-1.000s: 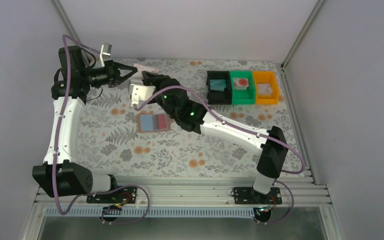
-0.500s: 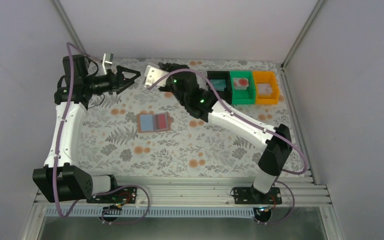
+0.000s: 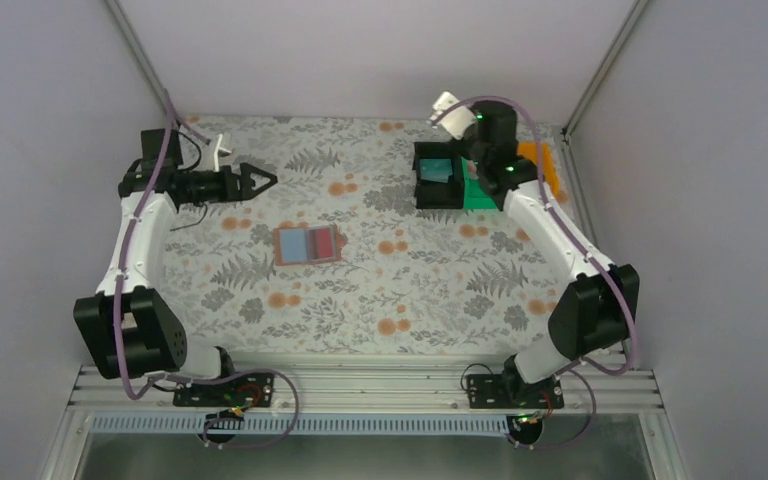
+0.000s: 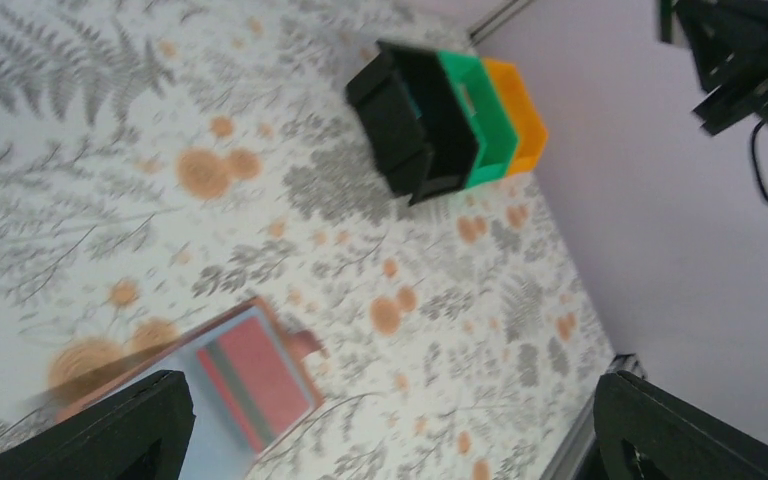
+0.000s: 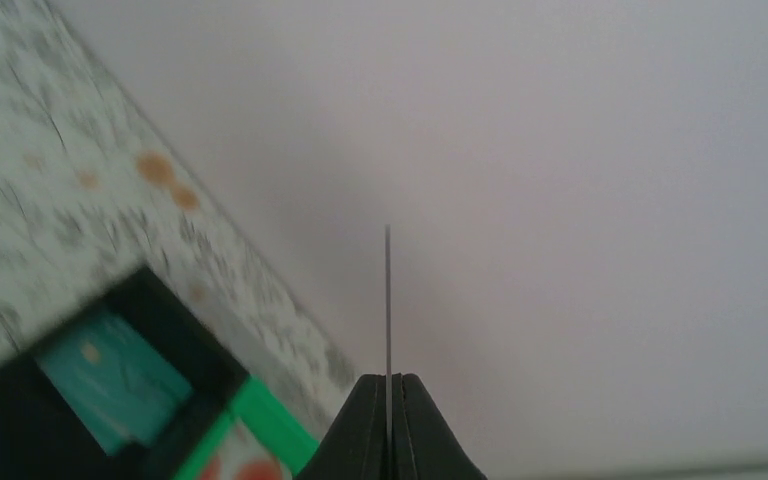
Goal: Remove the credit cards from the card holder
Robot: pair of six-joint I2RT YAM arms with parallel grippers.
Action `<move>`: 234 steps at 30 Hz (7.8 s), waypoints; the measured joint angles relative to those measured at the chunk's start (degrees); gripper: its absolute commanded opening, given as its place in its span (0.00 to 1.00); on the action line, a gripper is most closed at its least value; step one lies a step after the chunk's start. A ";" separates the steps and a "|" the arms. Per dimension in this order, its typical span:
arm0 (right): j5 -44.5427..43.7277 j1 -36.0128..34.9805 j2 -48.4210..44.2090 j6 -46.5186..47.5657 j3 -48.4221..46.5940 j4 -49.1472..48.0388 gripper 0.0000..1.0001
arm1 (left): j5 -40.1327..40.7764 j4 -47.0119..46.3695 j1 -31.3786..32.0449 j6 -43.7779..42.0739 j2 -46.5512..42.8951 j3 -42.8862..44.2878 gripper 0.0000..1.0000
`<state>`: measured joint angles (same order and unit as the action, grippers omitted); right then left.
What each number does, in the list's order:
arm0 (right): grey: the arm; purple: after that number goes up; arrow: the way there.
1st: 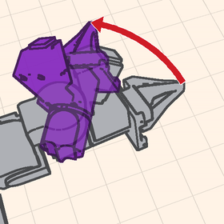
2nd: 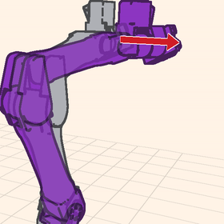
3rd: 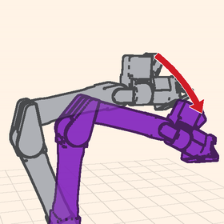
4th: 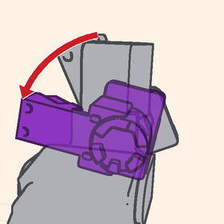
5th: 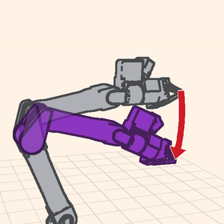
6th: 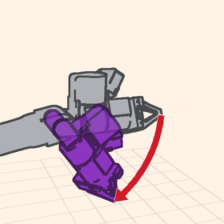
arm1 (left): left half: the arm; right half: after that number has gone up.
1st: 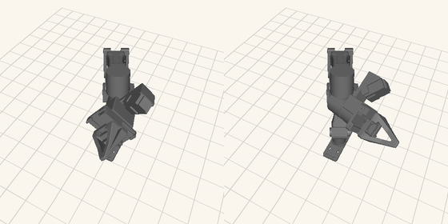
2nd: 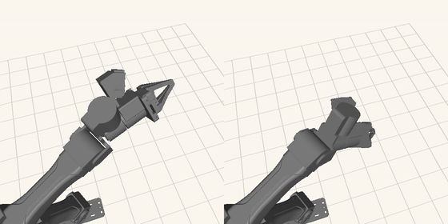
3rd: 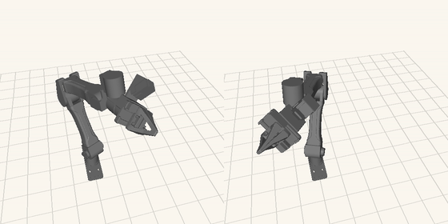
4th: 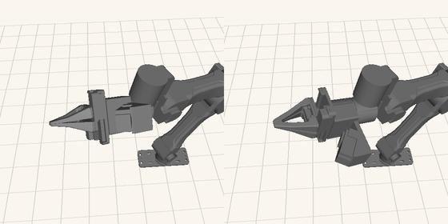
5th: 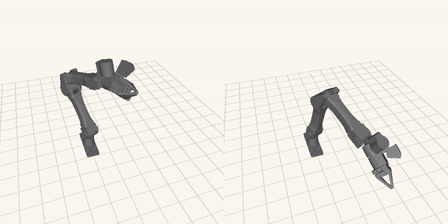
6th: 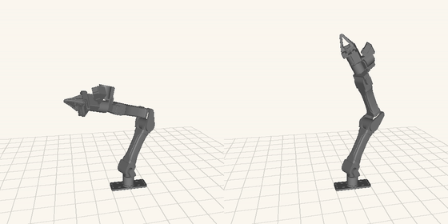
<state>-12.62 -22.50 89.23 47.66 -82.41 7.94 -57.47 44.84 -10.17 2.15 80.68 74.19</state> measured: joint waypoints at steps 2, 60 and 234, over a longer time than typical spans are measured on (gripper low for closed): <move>2.38 5.11 -0.02 1.40 2.71 -0.50 0.04 | 1.64 0.31 -0.07 -3.41 0.55 -2.03 1.00; 28.81 37.77 27.21 69.51 7.06 -9.73 0.20 | 10.80 1.33 -4.79 -24.83 9.75 -7.13 1.00; 46.10 -17.88 9.27 -69.24 3.69 3.19 0.54 | 6.27 -0.13 11.58 -23.52 8.59 -10.67 0.02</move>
<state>33.47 -40.38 98.50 -21.58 -78.72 11.14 -51.20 44.71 1.41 -21.37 89.27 63.53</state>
